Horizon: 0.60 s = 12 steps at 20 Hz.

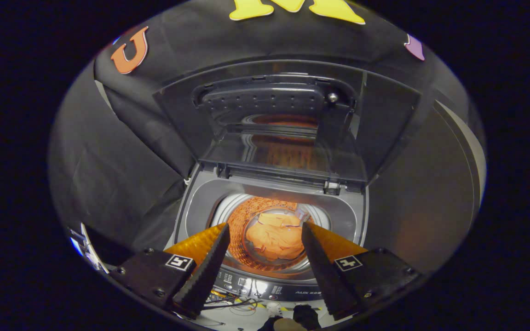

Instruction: Put the clothes into the washing machine and then close the washing machine lid.

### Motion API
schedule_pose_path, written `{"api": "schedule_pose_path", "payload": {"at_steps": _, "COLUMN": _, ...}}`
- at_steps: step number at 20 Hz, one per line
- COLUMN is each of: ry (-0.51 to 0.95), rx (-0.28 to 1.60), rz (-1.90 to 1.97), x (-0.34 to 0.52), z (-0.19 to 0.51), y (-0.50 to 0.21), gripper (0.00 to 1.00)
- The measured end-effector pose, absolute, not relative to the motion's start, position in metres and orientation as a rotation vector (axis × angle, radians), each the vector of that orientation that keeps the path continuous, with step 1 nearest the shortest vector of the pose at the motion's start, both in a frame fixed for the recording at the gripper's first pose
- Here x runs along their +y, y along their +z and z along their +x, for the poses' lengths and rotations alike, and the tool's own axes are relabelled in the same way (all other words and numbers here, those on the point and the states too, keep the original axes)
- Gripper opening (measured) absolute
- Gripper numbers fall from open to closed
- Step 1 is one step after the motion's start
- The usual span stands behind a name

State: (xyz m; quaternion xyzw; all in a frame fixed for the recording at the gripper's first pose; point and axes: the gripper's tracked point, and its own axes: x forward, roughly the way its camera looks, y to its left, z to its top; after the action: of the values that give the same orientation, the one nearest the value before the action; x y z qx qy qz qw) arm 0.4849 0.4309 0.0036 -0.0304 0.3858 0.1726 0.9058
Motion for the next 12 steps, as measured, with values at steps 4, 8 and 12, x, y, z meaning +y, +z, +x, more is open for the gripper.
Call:
{"api": "schedule_pose_path", "payload": {"at_steps": 4, "ry": 0.353, "rx": 0.771, "rz": -0.053, "x": 0.43, "z": 0.482, "y": 0.015, "gripper": 0.97}}
{"api": "schedule_pose_path", "payload": {"at_steps": 8, "ry": 0.355, "rx": 0.722, "rz": -0.063, "x": 0.427, "z": 0.485, "y": 0.027, "gripper": 0.97}}
{"api": "schedule_pose_path", "payload": {"at_steps": 12, "ry": 0.372, "rx": 0.652, "rz": -0.038, "x": 0.438, "z": 0.486, "y": 0.062, "gripper": 0.97}}
